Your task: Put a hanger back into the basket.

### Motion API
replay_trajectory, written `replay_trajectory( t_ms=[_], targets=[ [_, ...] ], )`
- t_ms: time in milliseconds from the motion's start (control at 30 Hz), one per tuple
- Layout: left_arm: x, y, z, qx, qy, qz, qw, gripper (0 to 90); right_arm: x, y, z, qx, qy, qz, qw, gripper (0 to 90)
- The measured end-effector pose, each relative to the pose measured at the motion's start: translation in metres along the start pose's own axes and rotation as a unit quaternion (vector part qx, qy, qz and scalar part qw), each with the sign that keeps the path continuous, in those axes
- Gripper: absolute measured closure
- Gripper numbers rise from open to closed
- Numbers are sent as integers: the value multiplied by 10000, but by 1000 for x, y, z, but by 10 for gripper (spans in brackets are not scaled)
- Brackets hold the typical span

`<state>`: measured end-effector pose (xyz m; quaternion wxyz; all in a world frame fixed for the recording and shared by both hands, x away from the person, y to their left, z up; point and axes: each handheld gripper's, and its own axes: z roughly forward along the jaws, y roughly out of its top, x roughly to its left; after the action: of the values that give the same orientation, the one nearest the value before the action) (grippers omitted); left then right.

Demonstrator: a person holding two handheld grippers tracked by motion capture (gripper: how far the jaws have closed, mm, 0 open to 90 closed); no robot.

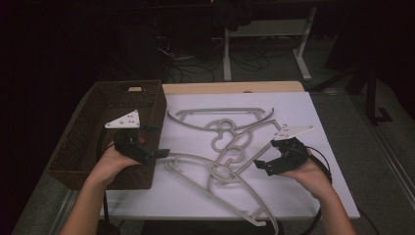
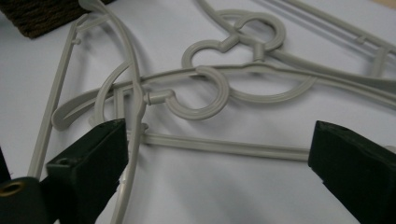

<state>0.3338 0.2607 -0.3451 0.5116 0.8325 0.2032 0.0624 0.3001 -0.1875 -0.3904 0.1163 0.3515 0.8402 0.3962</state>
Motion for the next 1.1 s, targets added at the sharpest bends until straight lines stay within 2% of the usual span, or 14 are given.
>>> replay_trajectory(
  t_ms=[200,300,367,467,500,533,600,633,667,733,833,867,1000,1100],
  targets=[
    [0,0,-5,-60,46,-56,10000,0,7,-2,12,280,178,-8,9995,147],
    [0,-1,-8,-82,74,-70,9999,0,13,-4,25,583,364,-25,9976,208],
    [0,-1,-8,-81,77,-72,9999,0,15,-4,28,628,414,-28,9972,226],
    [-1,0,-8,-89,87,-81,9999,0,22,-7,35,764,598,-41,9953,329],
    [-1,0,-8,-89,87,-81,9999,0,22,-7,35,764,598,-41,9953,329],
    [-1,0,-8,-97,82,-85,9999,0,27,-11,37,823,645,-63,9945,399],
    [-2,0,-8,-73,81,-58,9999,0,29,-12,37,837,670,-69,9942,427],
    [-2,0,-7,-65,81,-58,9999,0,32,-13,38,888,741,-106,9932,486],
    [-2,0,-7,-70,82,-64,9999,0,32,-13,38,888,741,-106,9932,486],
    [-3,0,-7,-70,93,-75,9999,0,36,-13,40,988,842,-116,9915,545],
    [-3,0,-6,-49,82,-55,9999,0,38,-14,43,1115,918,-177,9894,579],
    [-4,1,-5,-52,62,-42,10000,0,40,-16,47,1266,1003,-144,9868,600],
    [-5,1,-3,-33,43,-22,10000,0,44,-18,55,1488,1047,-210,9831,642],
    [-5,1,-2,-39,35,-28,10000,0,45,-19,58,1608,1003,-216,9816,677]
  ],
)
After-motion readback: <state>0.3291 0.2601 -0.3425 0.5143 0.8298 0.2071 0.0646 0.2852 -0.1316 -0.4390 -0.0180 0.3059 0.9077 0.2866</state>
